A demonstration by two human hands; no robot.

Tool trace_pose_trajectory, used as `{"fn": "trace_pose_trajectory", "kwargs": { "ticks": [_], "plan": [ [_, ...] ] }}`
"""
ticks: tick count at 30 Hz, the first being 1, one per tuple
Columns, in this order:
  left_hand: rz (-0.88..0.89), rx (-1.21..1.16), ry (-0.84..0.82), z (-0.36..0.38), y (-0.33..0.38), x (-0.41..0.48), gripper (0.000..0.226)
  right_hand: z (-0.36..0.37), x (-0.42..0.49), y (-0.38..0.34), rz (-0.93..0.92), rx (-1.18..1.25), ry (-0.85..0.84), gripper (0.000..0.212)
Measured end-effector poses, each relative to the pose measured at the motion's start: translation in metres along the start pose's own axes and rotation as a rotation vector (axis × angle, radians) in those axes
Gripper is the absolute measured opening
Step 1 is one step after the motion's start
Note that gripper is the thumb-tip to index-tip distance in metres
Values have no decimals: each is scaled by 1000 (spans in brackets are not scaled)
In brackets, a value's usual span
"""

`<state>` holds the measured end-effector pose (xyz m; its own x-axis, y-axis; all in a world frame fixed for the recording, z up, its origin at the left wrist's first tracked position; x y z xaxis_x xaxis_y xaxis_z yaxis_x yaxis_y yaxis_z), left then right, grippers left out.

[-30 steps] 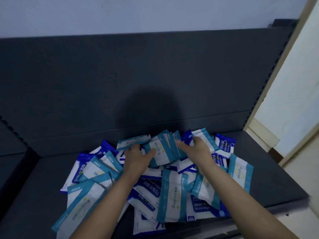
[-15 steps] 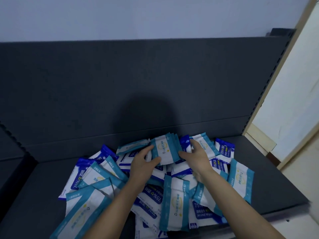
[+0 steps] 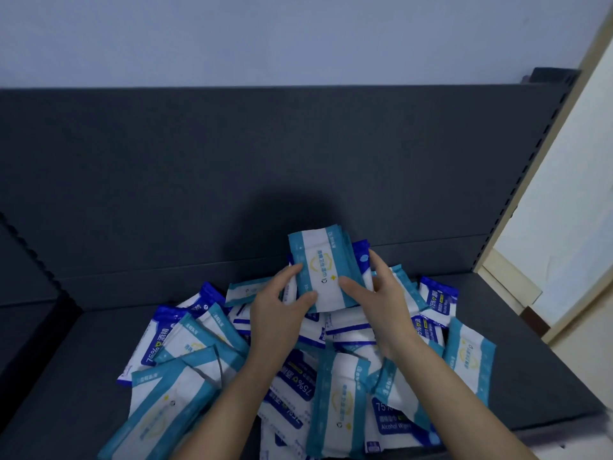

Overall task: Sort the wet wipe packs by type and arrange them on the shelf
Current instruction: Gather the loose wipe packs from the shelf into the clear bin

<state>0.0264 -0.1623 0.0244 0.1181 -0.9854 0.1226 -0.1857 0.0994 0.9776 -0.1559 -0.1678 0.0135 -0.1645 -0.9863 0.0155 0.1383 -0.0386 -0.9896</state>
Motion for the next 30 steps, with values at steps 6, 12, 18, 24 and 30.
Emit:
{"fn": "trace_pose_trajectory", "kwargs": {
  "ticks": [6, 12, 18, 24, 30],
  "plan": [
    [62, 29, 62, -7, 23, -21, 47, -1, -17, -24, -109, -16, -44, 61],
    [-11, -6, 170, -21, 27, -53, 42, 7, -34, -26, -115, -50, -138, 74],
    [-96, -51, 333, -50, 14, -96, 53, 35, -57, -8, -53, -26, -283, 60],
    [-85, 22, 496, -102, 14, -137, 51, 86, -91, -5, -36, -37, -430, 52],
    [-27, 24, 625, -177, 24, -178, 51, 158, -135, -26, -92, -77, -580, 51]
  ]
}}
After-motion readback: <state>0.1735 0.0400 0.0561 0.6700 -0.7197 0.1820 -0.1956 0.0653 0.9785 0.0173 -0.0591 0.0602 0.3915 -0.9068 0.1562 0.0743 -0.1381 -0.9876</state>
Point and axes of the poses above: each hand's wrist, its own x-axis towards the middle knuckle, its own z-axis out of the palm, y = z × x, the point moved 9 cm from there along x, towards the middle knuckle, and after that the axes turned 3 degrees about x, right-handed, at the moved point
